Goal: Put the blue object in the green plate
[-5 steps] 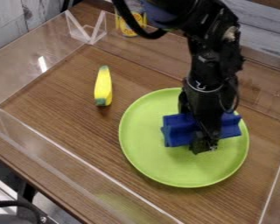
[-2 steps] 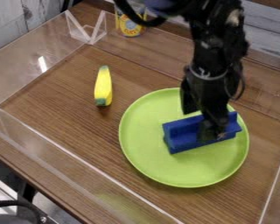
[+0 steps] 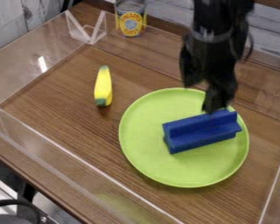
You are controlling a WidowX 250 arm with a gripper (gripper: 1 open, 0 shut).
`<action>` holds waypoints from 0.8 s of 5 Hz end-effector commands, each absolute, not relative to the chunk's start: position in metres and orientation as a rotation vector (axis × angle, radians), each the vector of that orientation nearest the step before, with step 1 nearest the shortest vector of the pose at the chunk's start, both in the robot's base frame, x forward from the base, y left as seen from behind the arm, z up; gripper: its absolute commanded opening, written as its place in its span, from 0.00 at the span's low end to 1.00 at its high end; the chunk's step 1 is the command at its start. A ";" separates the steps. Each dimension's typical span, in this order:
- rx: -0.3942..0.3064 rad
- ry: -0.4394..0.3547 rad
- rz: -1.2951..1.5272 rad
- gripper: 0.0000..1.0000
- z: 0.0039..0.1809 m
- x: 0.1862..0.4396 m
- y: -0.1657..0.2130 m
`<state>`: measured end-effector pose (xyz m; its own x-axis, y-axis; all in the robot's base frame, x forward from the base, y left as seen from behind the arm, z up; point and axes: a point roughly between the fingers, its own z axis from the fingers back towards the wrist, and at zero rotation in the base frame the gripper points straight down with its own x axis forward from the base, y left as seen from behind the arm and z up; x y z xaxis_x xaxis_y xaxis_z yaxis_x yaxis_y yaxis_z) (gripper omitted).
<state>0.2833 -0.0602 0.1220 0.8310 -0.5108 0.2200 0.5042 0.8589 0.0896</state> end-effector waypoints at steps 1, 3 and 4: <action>0.044 -0.312 -0.410 1.00 0.167 0.284 -0.037; 0.031 -0.292 -0.391 1.00 0.156 0.284 -0.032; 0.025 -0.281 -0.382 1.00 0.151 0.284 -0.030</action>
